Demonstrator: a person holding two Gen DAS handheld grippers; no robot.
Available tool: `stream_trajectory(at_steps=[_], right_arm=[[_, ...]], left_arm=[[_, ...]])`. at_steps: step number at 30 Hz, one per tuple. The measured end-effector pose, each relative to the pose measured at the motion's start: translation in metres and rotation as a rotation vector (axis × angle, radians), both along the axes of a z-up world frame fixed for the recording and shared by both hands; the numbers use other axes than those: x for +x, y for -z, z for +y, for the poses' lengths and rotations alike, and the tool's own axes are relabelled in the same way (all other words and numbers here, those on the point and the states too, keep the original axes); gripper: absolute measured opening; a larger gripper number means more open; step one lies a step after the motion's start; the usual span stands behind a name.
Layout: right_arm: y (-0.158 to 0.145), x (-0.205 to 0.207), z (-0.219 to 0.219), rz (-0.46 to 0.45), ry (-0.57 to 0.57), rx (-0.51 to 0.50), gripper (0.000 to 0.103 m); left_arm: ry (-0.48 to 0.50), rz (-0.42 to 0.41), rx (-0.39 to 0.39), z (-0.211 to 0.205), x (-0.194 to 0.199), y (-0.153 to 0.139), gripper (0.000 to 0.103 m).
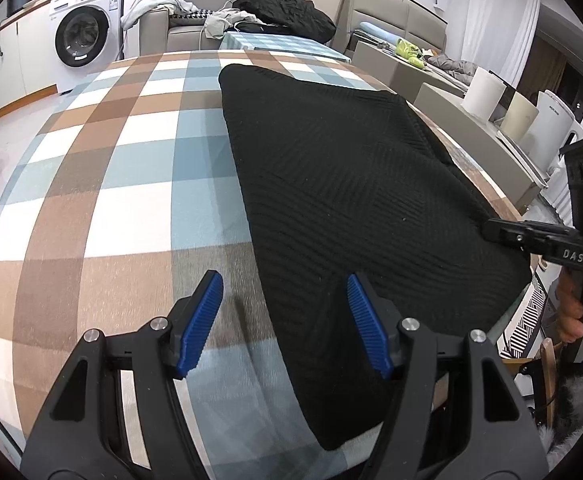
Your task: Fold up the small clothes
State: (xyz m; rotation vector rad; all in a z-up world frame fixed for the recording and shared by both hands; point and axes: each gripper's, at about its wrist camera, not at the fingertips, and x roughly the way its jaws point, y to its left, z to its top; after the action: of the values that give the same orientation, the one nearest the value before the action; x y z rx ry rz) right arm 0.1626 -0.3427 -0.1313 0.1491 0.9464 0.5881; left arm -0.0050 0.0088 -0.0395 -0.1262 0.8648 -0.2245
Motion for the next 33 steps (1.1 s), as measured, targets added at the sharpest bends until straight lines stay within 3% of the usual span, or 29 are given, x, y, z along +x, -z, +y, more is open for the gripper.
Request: stream_trajectory(at_steps=[4,7,11,15,20,21,24,26,33], right_arm=[[-0.011,-0.012,-0.018,-0.036,0.033,0.017,0.044],[-0.011,-0.012,-0.023,-0.040,0.062,0.004,0.053],[-0.003,-0.013,-0.016,-0.039,0.066,-0.079,0.053],[0.001,-0.016,-0.029,-0.036,0.084,-0.109,0.067],[0.006,-0.019,-0.040,0.002,0.088,-0.027,0.067],[0.009,-0.018,-0.040,0.008,0.090,-0.009,0.062],[0.013,-0.014,-0.035,0.029,0.075,0.056,0.039],[0.012,-0.013,-0.031,0.020,0.074,0.064,0.031],[0.009,0.015,-0.008,0.006,0.079,0.023,0.026]], left_arm=[[-0.006,0.012,-0.019,0.000,-0.006,0.004,0.062],[-0.003,0.012,-0.010,-0.004,-0.009,0.005,0.062],[0.002,0.013,0.009,-0.009,-0.014,0.007,0.063],[0.004,0.009,0.018,-0.011,-0.018,0.007,0.066],[0.015,0.005,0.003,-0.011,-0.020,0.008,0.063],[0.021,0.002,-0.001,-0.012,-0.020,0.007,0.051],[0.028,0.001,-0.003,-0.015,-0.018,0.006,0.028],[0.032,-0.001,0.006,-0.016,-0.015,0.005,0.022],[-0.007,0.008,0.057,-0.010,0.019,0.000,0.022]])
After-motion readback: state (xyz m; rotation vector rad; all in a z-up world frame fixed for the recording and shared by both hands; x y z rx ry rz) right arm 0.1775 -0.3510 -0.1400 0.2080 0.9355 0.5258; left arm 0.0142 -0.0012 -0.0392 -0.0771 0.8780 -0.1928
